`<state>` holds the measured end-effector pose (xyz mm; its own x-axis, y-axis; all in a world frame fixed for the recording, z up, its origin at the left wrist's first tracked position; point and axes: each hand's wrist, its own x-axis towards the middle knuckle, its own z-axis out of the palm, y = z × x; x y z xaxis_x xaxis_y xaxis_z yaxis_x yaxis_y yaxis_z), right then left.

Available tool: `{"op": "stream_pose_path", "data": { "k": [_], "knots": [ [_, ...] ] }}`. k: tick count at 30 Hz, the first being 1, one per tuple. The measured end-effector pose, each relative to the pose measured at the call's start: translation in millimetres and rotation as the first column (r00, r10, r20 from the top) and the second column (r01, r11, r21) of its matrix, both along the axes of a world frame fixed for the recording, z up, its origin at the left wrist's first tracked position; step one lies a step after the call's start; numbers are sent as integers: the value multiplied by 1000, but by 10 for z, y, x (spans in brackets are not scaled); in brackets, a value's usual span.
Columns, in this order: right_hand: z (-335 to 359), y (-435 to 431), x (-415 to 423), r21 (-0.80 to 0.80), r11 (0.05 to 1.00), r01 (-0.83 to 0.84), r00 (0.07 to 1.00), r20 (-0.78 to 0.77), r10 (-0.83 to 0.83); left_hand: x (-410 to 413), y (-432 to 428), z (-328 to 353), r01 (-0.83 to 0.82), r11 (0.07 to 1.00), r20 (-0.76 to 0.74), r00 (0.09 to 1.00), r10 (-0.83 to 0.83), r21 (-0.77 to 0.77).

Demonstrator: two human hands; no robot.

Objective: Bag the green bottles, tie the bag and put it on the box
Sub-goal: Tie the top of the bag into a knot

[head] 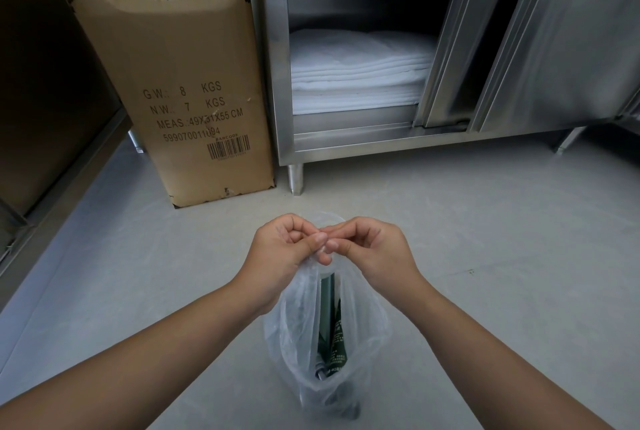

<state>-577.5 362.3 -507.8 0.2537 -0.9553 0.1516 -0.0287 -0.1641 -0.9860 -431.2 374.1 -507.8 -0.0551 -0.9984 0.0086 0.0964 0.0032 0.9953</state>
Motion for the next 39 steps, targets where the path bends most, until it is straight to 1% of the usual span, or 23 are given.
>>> {"op": "stream_pose_path", "data": {
  "k": [4,7,10,14,17,19,21,24,28,31,34,37,39],
  "knots": [
    [-53,-4,-2,-31,999,43,994,-101,-46,11,-27,0,78,995,34,996,-80,59],
    [-84,-1,-9,-17,998,54,991,-126,-55,28,-26,7,151,984,42,987,-156,99],
    [-88,5,-5,-21,999,38,990,-136,-40,45,-27,28,190,976,42,980,-196,110],
    [-72,4,-17,-60,998,19,988,-154,-28,74,-9,92,248,957,-32,969,-246,150],
    [-72,2,-45,-101,995,-16,986,-166,-1,99,-2,147,334,915,-57,942,-330,226],
    [-78,2,-53,-123,992,-23,986,-167,2,113,-12,170,384,884,-102,923,-370,267],
    [-85,-7,-59,-143,989,-21,984,-176,-5,111,-19,179,398,870,-152,917,-369,292],
    [-87,-12,-52,-154,988,-21,979,-202,-11,92,-16,173,372,873,-196,926,-323,316],
    [-48,2,-51,-167,986,-30,969,-247,-12,82,-15,159,330,892,-155,943,-295,310],
    [-17,-4,-62,-167,985,-41,947,-320,-15,106,-31,139,343,891,-126,939,-320,297],
    [-16,-14,-64,-155,988,-22,931,-363,-36,154,-48,130,375,871,-84,926,-368,317],
    [-57,-25,-69,-133,991,17,934,-353,-63,169,-28,156,445,836,-53,890,-453,320],
    [-78,-29,-60,-104,994,29,943,-327,-62,162,-13,159,441,842,-1,886,-464,310]
  ]
}}
